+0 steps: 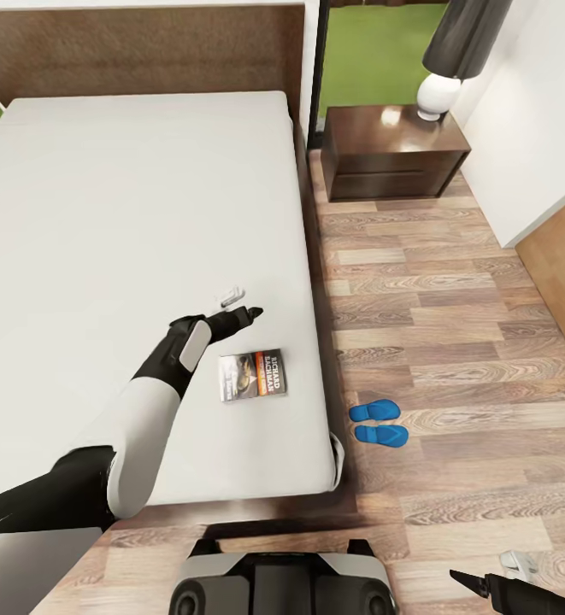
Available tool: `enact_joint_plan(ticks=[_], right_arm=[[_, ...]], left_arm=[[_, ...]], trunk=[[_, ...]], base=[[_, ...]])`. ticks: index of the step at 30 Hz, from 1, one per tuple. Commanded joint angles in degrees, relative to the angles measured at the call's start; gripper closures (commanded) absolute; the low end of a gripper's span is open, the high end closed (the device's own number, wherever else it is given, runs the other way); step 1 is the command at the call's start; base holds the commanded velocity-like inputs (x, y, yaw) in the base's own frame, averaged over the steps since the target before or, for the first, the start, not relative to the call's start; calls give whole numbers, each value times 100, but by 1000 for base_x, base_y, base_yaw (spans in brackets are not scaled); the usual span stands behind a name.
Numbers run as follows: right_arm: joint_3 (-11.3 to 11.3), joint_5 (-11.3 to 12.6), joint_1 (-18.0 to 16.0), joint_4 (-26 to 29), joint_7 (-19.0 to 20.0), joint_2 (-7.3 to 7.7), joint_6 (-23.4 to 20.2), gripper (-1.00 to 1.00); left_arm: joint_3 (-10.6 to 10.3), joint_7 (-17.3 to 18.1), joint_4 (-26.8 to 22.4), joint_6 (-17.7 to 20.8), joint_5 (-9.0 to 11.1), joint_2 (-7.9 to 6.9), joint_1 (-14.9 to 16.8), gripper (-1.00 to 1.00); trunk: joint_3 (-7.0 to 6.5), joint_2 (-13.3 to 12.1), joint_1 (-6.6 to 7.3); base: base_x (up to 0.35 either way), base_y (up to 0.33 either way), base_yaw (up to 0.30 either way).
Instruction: In the bedroom, move the book from the bed onto either nightstand, and place the two sandals side by side next to the bed.
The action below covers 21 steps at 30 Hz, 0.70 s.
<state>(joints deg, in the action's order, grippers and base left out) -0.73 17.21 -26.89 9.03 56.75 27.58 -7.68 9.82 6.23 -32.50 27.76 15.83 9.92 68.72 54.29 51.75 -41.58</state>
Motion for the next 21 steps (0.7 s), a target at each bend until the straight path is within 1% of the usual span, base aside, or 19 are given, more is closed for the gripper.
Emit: enact_joint_plan(ticks=[1, 5, 21], right_arm=[[-6, 28, -1, 2, 20, 2, -60, -100], [-6, 28, -1, 2, 20, 2, -59, -100], [-6, 28, -1, 2, 20, 2, -59, -100]], left_arm=[[46, 22, 18, 42, 12, 8, 3, -100], [46, 26, 110, 38, 9, 8, 1, -100], [46, 27, 133, 37, 8, 8, 1, -100]], trunk=[[22, 45, -23], [94, 205, -111], [381, 847, -462]], base=[[0, 0, 0], [0, 0, 0], [0, 0, 0]])
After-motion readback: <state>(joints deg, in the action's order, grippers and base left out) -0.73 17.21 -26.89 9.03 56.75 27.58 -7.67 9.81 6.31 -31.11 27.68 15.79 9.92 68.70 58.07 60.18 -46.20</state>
